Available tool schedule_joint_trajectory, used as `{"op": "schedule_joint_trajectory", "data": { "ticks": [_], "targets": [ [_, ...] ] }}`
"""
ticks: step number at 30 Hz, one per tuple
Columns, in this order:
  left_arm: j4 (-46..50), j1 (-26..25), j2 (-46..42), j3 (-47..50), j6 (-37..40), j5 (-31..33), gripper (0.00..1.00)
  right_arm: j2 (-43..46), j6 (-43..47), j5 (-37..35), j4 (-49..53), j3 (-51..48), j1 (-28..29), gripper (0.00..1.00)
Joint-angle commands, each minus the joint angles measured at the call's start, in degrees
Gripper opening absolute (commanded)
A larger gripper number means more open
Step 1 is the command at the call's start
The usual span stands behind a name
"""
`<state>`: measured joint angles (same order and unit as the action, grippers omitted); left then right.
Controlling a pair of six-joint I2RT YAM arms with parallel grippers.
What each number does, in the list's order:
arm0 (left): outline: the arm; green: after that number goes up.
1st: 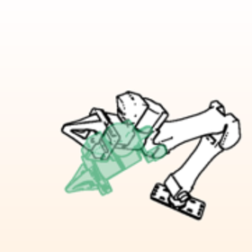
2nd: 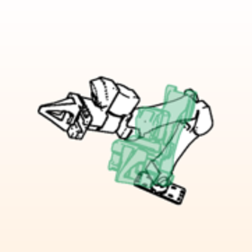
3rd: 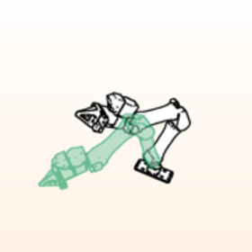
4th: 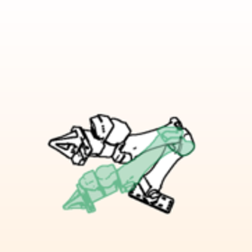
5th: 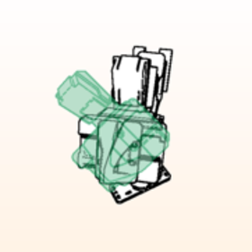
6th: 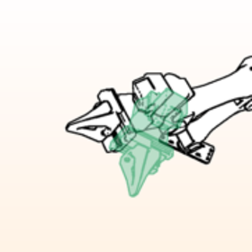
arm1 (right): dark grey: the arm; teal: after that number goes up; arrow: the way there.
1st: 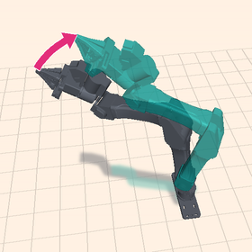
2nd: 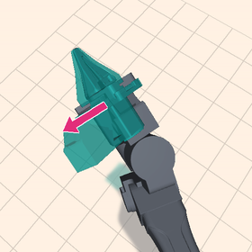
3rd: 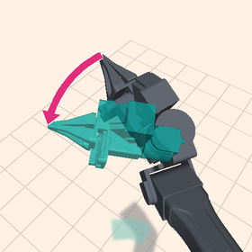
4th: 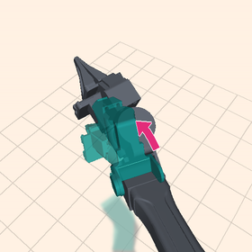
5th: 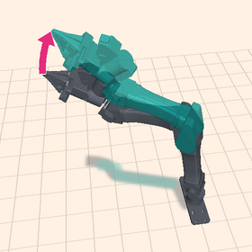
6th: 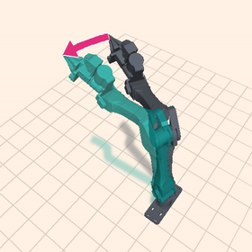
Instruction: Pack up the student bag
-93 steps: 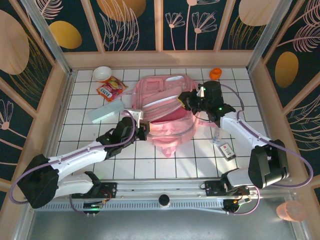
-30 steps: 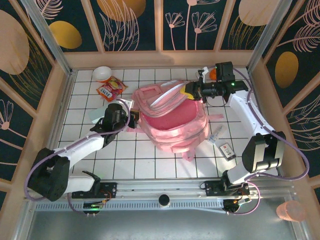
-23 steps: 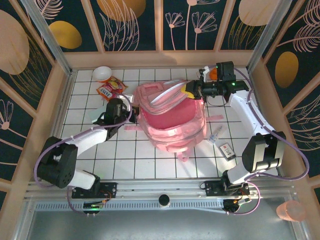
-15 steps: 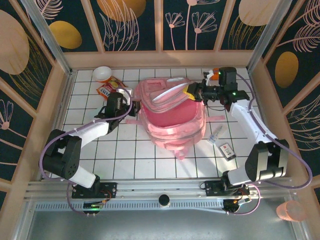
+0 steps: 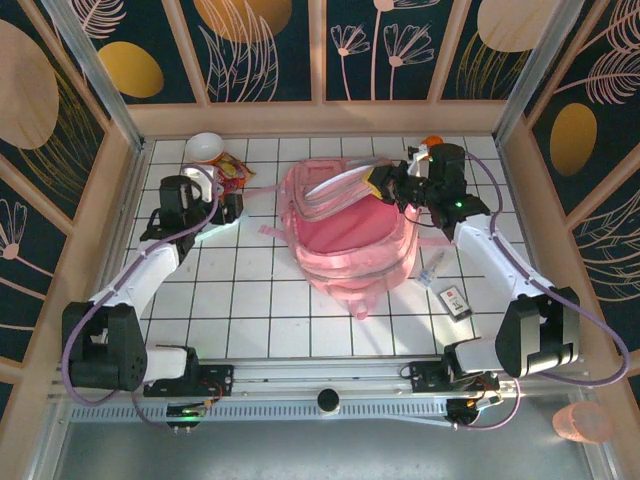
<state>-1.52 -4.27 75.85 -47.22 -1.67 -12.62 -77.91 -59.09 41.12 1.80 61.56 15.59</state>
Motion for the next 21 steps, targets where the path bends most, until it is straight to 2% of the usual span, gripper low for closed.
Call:
{"op": "schedule_joint_trajectory", "data": {
  "ticks": [1, 3, 4, 6, 13, 14, 17, 21],
  "targets": [
    [10.5, 2.7, 1.6, -4.2, 14.6, -7.4, 0.90, 2.8, 0.1, -1.8, -8.7, 0.5, 0.7, 0.00],
    [17.3, 6.1, 5.4, -8.0, 20.2, -16.8, 0.90, 2.5, 0.1, -1.8, -8.9, 0.6, 1.1, 0.00],
    [20.3, 7.2, 7.3, -10.8, 22.6, -18.5, 0.90, 2.4, 0.1, -1.6, -8.9, 0.8, 1.3, 0.00],
    [23.9, 7.5, 10.6, -14.1, 26.6, -16.1, 0.90, 2.2, 0.5, -1.5, -8.5, 1.2, 1.8, 0.00],
    [35.1, 7.5, 25.4, -25.7, 37.3, -1.4, 0.91, 1.3, 0.7, -1.5, -8.4, 1.7, 3.2, 0.00],
    [36.8, 7.5, 27.5, -27.5, 37.7, -0.2, 0.91, 1.1, 0.5, -1.4, -8.5, 1.7, 3.3, 0.00],
    [39.0, 7.4, 31.5, -31.0, 38.5, 1.9, 0.99, 0.5, 0.3, -1.2, -8.8, 1.9, 3.7, 0.00],
    [38.5, 7.5, 33.8, -31.9, 40.4, 4.6, 0.99, 0.3, 0.3, -1.6, -8.5, 1.9, 4.0, 0.00]
  ]
}}
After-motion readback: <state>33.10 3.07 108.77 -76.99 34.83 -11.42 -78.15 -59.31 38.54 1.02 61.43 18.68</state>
